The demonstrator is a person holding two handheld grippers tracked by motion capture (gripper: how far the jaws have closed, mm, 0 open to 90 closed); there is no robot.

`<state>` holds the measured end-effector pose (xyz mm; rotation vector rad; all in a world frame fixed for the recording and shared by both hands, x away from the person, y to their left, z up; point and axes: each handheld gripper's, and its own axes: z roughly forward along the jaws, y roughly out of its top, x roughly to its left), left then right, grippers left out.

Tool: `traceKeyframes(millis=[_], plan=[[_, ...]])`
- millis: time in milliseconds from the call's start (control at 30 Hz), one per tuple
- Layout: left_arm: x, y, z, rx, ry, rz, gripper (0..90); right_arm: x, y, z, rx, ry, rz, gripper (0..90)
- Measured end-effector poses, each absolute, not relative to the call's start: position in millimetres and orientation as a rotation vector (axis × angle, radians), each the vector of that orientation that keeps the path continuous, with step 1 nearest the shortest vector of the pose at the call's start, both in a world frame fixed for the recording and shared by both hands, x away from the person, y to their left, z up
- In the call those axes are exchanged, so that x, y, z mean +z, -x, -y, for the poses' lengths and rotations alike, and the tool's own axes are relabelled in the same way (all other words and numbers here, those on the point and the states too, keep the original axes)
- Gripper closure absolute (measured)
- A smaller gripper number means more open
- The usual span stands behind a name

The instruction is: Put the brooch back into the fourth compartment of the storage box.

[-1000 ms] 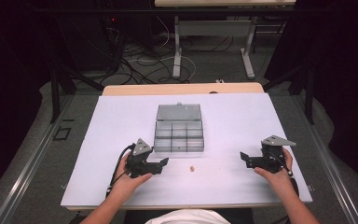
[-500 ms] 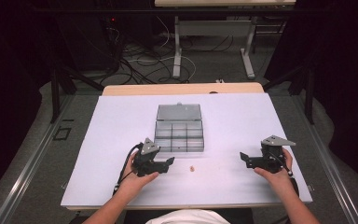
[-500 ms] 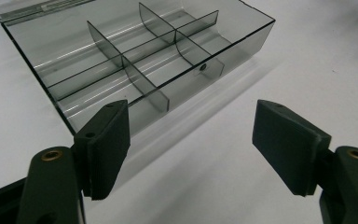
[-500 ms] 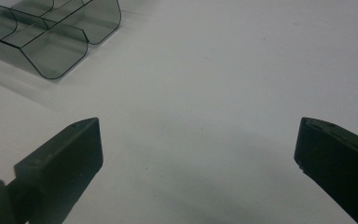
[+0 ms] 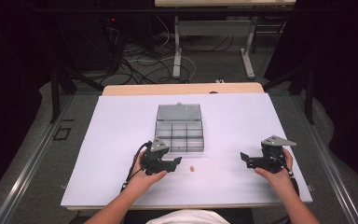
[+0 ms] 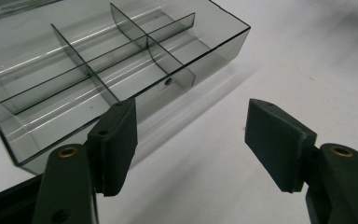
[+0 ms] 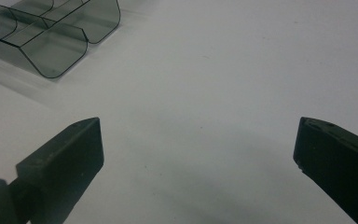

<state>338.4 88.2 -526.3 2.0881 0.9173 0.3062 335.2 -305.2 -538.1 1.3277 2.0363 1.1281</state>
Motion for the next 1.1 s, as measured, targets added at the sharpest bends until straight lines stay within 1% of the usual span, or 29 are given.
traceKeyframes(millis=[233, 367, 467, 600, 667, 800, 867, 967, 1100], plan=[[-523, -340, -77, 0.282, -2.1, -0.915, 37.5, -538, -335, 305, 1.133, -1.336, -2.037, 1.9], [-520, -341, -72, 0.226, -2.1, -0.962, 37.9, -538, -335, 306, 1.135, -1.337, -2.038, 2.2], [-518, -342, -69, 0.213, -2.102, -0.972, 38.3, -538, -335, 306, 1.135, -1.335, -2.04, 2.3], [-517, -342, -62, 0.162, -2.115, -0.996, 38.4, -538, -335, 305, 1.139, -1.333, -2.04, 2.5], [-516, -341, -57, 0.12, -2.126, -1.034, 38.3, -538, -334, 305, 1.143, -1.341, -2.045, 2.5], [-516, -342, -50, 0.088, -2.148, -1.031, 40.6, -538, -335, 306, 1.142, -1.33, -2.045, 2.5], [-517, -342, -45, 0.066, -2.146, -1.055, 41.2, -538, -334, 305, 1.145, -1.335, -2.045, 2.5], [-518, -343, -41, 0.046, -2.162, -1.073, 44.5, -538, -334, 305, 1.145, -1.336, -2.045, 2.6], [-522, -345, -35, 0.028, -2.194, -1.087, 46.9, -538, -334, 305, 1.145, -1.339, -2.047, 2.6]])
